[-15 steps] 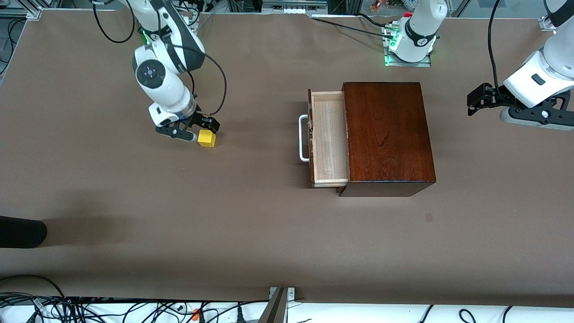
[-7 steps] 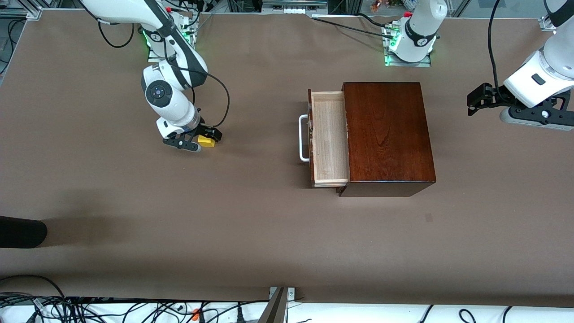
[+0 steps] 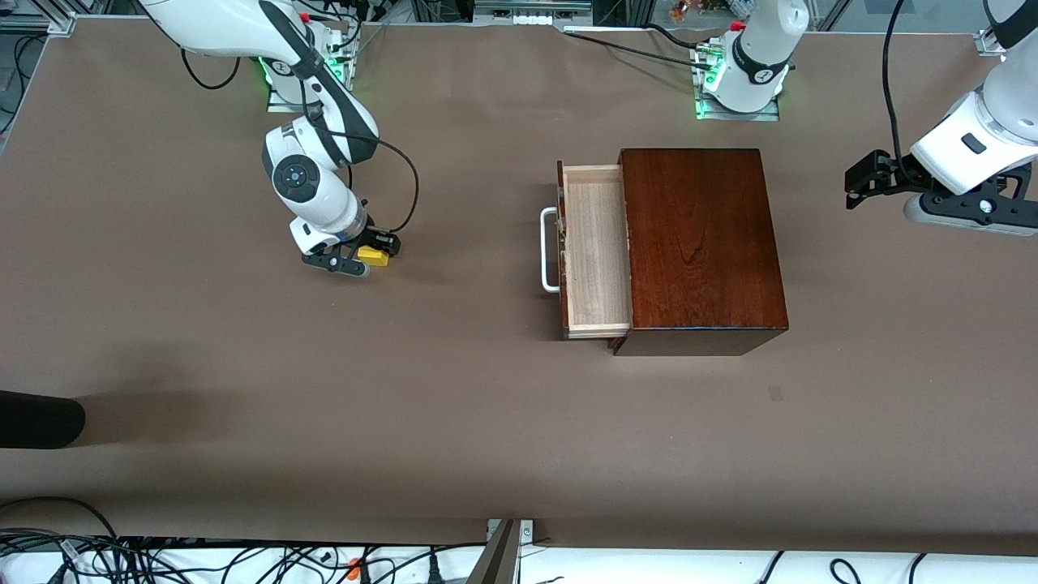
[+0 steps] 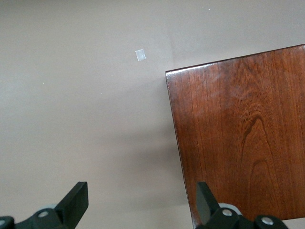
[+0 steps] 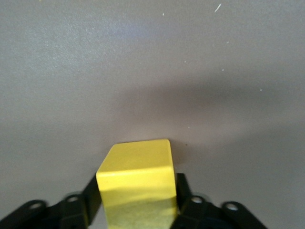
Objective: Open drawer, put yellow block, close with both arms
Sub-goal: 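Close the right gripper on the yellow cube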
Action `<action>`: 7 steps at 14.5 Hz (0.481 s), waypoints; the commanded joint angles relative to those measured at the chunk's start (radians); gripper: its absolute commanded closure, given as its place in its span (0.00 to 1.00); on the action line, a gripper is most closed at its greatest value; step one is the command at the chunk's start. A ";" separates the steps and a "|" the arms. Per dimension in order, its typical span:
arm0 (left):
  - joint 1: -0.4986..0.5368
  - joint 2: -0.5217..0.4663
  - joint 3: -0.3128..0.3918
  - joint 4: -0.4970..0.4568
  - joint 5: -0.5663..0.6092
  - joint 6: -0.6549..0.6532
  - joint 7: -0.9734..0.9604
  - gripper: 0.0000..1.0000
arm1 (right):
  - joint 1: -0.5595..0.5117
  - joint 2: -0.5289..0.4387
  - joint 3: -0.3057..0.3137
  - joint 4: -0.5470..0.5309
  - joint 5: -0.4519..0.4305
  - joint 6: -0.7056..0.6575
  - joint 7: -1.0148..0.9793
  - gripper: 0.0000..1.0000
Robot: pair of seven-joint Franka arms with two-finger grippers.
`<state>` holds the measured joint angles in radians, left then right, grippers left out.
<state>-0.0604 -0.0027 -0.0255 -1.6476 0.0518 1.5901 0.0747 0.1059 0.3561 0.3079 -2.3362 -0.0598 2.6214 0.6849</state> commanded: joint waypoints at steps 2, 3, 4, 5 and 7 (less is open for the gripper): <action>0.007 -0.003 0.001 0.017 -0.029 -0.024 0.019 0.00 | -0.014 -0.022 -0.004 0.098 -0.011 -0.119 -0.007 1.00; 0.007 -0.003 0.001 0.017 -0.029 -0.024 0.019 0.00 | -0.014 -0.029 -0.004 0.165 -0.009 -0.235 -0.001 1.00; 0.007 -0.003 0.001 0.017 -0.029 -0.025 0.017 0.00 | -0.014 -0.057 -0.004 0.238 -0.005 -0.365 -0.001 1.00; 0.007 -0.003 0.001 0.017 -0.029 -0.025 0.019 0.00 | -0.014 -0.068 -0.004 0.324 0.003 -0.499 0.005 1.00; 0.007 -0.003 0.001 0.017 -0.030 -0.025 0.017 0.00 | -0.014 -0.065 -0.001 0.507 0.008 -0.724 0.033 1.00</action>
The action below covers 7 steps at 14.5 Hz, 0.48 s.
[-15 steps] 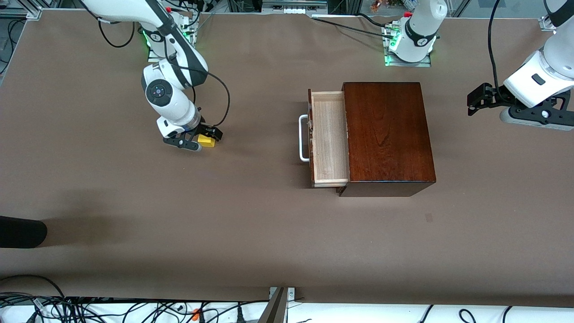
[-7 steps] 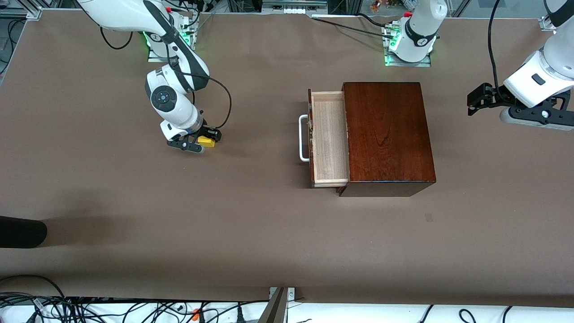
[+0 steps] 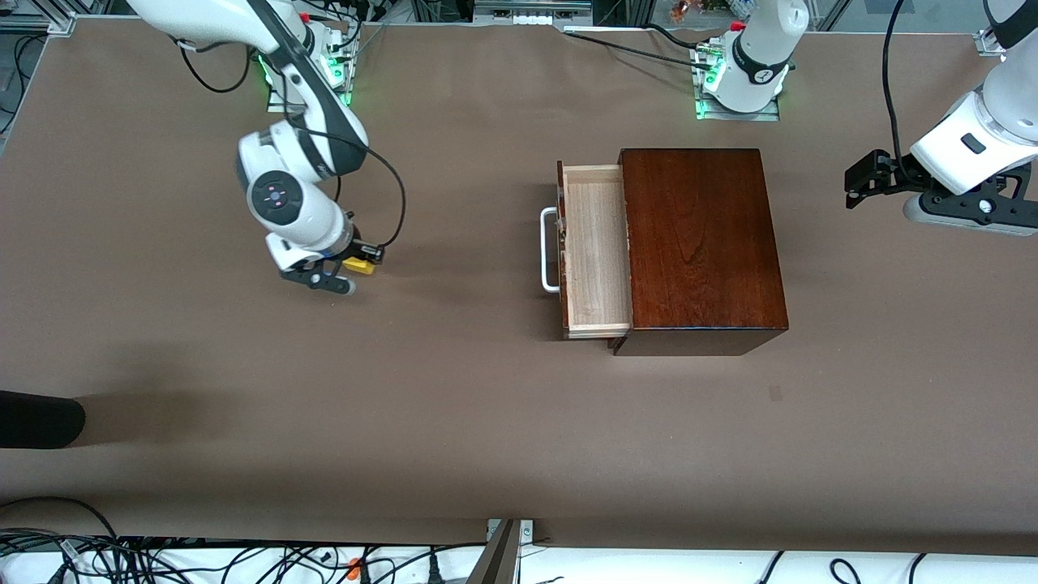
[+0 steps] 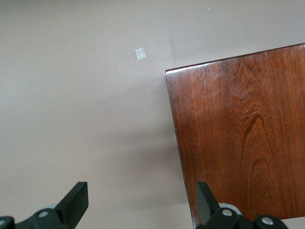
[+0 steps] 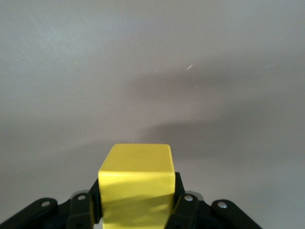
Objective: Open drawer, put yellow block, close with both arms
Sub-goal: 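Close the right gripper on the yellow cube, then carry the yellow cube with the right gripper over the open drawer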
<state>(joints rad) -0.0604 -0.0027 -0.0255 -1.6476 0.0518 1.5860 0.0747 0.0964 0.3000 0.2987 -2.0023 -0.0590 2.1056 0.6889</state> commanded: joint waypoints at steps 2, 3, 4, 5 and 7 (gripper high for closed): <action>0.007 -0.003 0.001 0.017 -0.029 -0.021 0.019 0.00 | 0.011 -0.006 0.016 0.337 0.059 -0.378 0.092 1.00; 0.007 -0.003 0.001 0.017 -0.029 -0.021 0.019 0.00 | 0.031 -0.004 0.016 0.400 0.088 -0.447 0.150 1.00; 0.007 -0.003 0.002 0.017 -0.029 -0.021 0.019 0.00 | 0.054 -0.002 0.016 0.451 0.111 -0.484 0.222 1.00; 0.007 -0.003 0.001 0.017 -0.029 -0.021 0.019 0.00 | 0.080 -0.001 0.016 0.480 0.142 -0.493 0.332 1.00; 0.007 -0.003 0.002 0.017 -0.029 -0.021 0.019 0.00 | 0.164 0.007 0.014 0.519 0.165 -0.492 0.542 1.00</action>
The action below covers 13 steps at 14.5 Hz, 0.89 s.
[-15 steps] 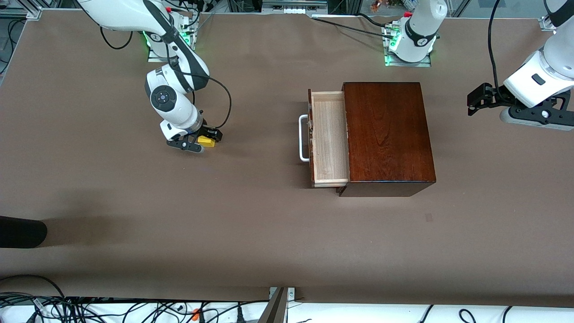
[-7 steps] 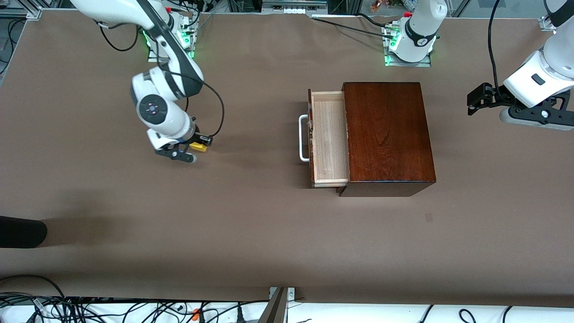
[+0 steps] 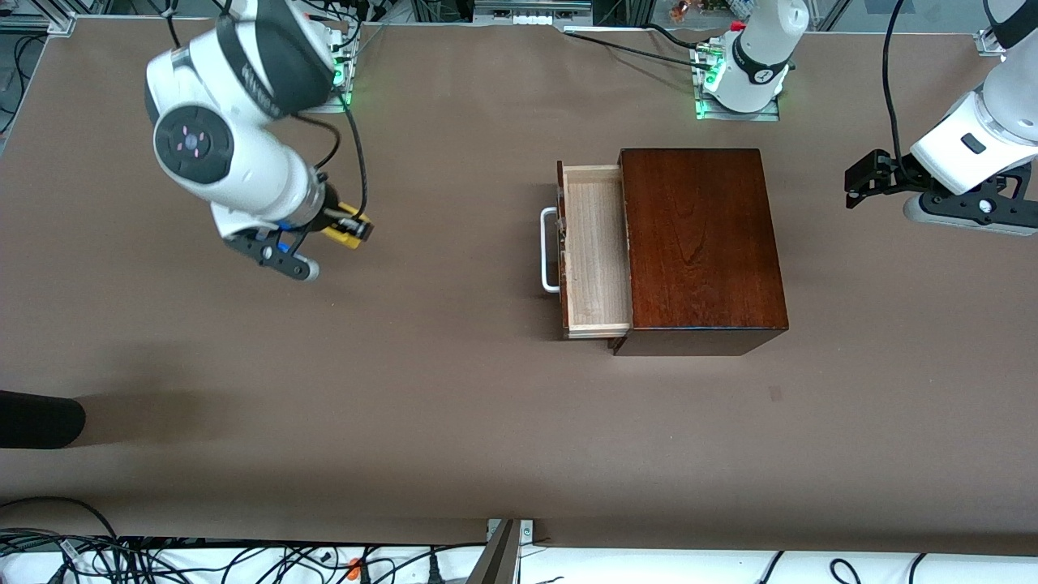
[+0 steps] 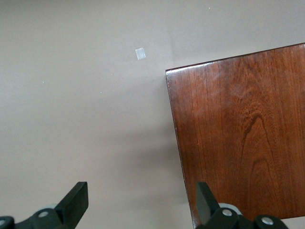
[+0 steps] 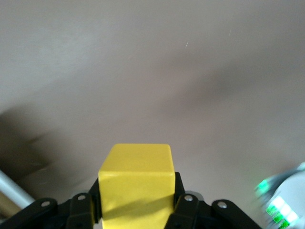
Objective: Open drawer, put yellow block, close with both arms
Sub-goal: 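Carry the yellow cube with the right gripper over the open drawer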
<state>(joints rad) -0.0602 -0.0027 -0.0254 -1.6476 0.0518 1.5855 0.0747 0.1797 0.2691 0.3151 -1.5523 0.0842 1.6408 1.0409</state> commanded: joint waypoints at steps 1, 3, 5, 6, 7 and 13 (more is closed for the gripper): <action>0.007 -0.003 0.002 0.017 -0.029 -0.021 0.019 0.00 | 0.128 0.053 -0.002 0.086 0.020 -0.015 0.312 1.00; 0.007 -0.003 0.002 0.017 -0.029 -0.021 0.019 0.00 | 0.234 0.119 -0.002 0.174 0.019 -0.004 0.567 1.00; 0.007 -0.003 0.002 0.017 -0.029 -0.021 0.019 0.00 | 0.340 0.221 -0.004 0.314 0.016 -0.006 0.806 1.00; 0.007 -0.003 0.002 0.017 -0.029 -0.022 0.019 0.00 | 0.375 0.272 -0.004 0.378 0.015 -0.006 0.911 1.00; 0.007 -0.003 0.002 0.017 -0.029 -0.022 0.019 0.00 | 0.411 0.321 -0.004 0.444 0.014 -0.004 1.011 1.00; 0.007 -0.003 0.002 0.017 -0.029 -0.021 0.019 0.00 | 0.510 0.447 -0.008 0.531 0.006 0.175 1.366 1.00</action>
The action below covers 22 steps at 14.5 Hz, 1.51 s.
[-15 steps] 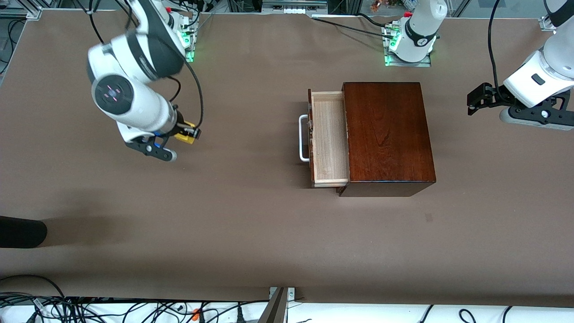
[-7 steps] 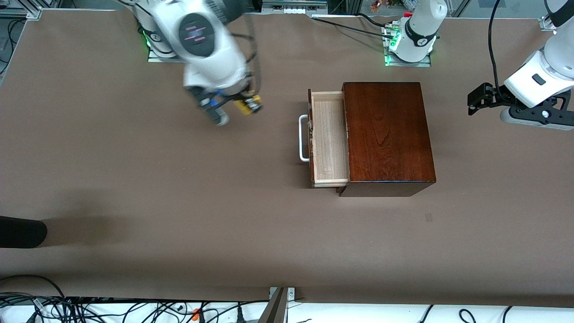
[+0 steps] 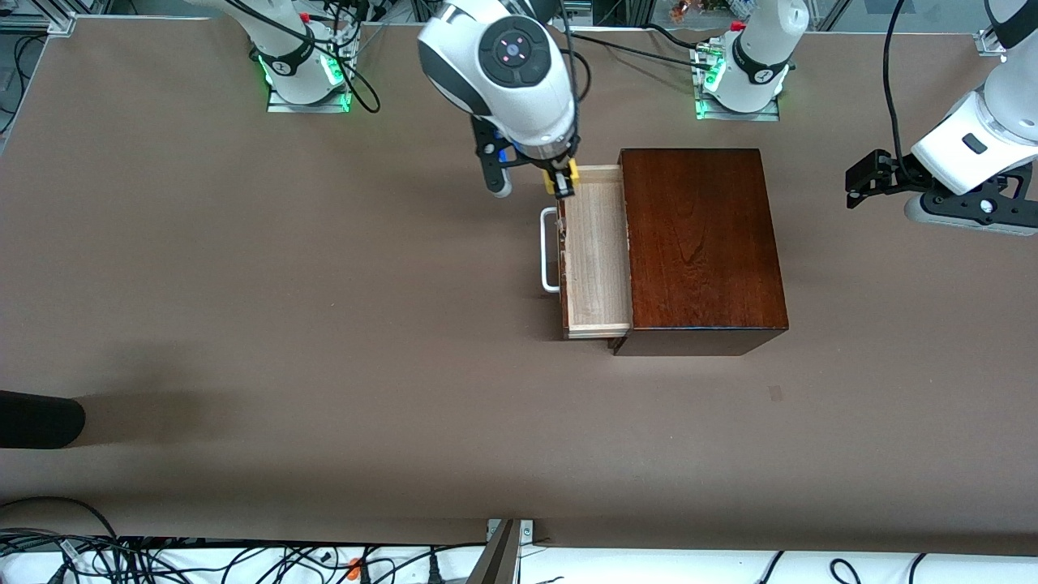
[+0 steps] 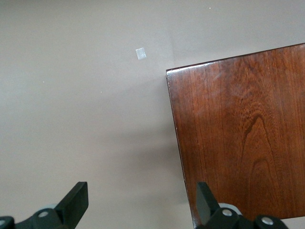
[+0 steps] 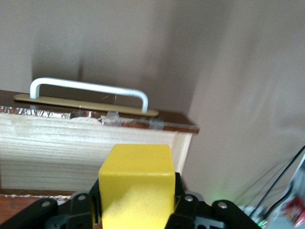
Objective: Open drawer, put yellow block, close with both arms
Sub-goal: 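Carry the yellow cube with the right gripper over the open drawer, then lower the cube into the drawer and open the right gripper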
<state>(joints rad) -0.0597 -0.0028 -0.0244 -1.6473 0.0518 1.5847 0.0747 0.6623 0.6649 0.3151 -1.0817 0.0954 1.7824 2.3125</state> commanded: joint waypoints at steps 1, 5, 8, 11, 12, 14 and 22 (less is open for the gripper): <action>0.006 -0.003 0.001 0.017 -0.029 -0.020 0.019 0.00 | 0.030 0.070 -0.008 0.060 -0.005 0.058 0.119 1.00; 0.006 -0.003 0.003 0.017 -0.029 -0.022 0.019 0.00 | 0.054 0.146 -0.019 0.059 -0.055 0.139 0.130 1.00; 0.006 -0.003 0.003 0.018 -0.030 -0.022 0.019 0.00 | 0.071 0.195 -0.037 0.059 -0.082 0.190 0.130 1.00; 0.004 -0.003 0.003 0.018 -0.029 -0.020 0.019 0.00 | 0.089 0.234 -0.056 0.055 -0.097 0.227 0.130 1.00; 0.006 -0.002 0.003 0.018 -0.030 -0.022 0.019 0.00 | 0.088 0.234 -0.057 0.054 -0.095 0.229 0.130 0.58; 0.006 -0.003 0.003 0.018 -0.029 -0.020 0.019 0.00 | 0.088 0.232 -0.059 0.054 -0.097 0.227 0.128 0.00; 0.006 -0.003 0.003 0.018 -0.029 -0.022 0.019 0.00 | -0.067 0.017 -0.053 0.115 -0.014 -0.116 -0.072 0.00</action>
<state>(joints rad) -0.0594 -0.0028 -0.0238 -1.6469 0.0518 1.5843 0.0747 0.6568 0.7730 0.2595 -0.9445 0.0449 1.7657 2.3639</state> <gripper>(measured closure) 0.000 0.000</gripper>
